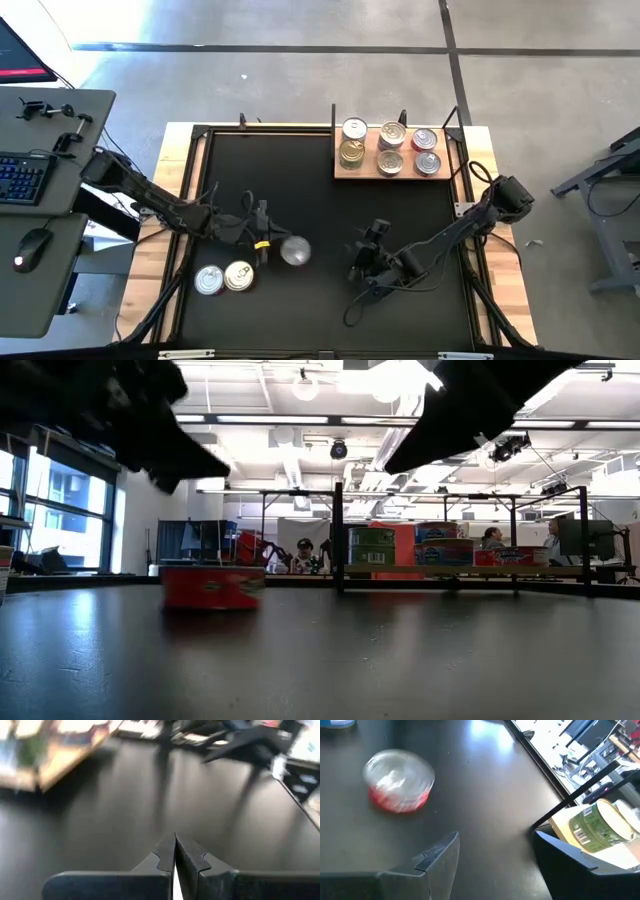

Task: Stack canned seafood by type on shelf
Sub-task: Stack the red tuna can on top of the other red tuna can on the shelf

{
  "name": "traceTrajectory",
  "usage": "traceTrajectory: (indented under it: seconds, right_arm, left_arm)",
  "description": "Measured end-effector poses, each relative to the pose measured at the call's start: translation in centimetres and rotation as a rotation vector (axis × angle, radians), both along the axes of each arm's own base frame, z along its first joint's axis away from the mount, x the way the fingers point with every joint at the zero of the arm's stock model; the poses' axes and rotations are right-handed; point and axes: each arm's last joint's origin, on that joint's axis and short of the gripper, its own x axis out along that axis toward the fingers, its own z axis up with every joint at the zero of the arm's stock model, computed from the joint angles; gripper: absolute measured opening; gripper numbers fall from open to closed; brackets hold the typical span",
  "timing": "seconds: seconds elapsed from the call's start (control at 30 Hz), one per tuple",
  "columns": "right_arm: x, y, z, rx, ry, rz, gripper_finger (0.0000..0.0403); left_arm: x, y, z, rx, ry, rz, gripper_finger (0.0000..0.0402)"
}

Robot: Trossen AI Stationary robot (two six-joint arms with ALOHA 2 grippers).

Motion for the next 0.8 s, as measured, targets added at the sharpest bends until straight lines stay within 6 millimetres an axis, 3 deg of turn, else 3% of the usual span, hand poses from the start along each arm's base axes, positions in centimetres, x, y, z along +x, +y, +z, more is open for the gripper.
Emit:
traceTrajectory:
  seconds: [0.13, 0.27, 0.53, 0.8]
  right_arm:
    - [0.4, -0.2, -0.5, 0.033, -0.022, -0.031, 0.0245]
    - [1.1, -0.2, -1.5, 0.055, 0.004, -0.010, 0.0245]
    - [2.8, -1.1, -4.7, 0.226, 0.167, 0.065, 0.0245]
    - [4.8, -2.6, -7.6, 0.390, 0.217, 0.086, 0.0245]
  left_arm:
    - [0.4, -1.1, 0.4, 0.180, -0.078, -0.126, 0.0021]
    - [0.9, -1.6, -1.5, 0.215, 0.015, -0.234, 0.0067]
    - [6.0, -4.4, -3.0, 0.251, 0.171, -0.491, 0.0146]
    - [9.9, -5.8, -4.5, 0.551, 0.441, -0.587, 0.0151]
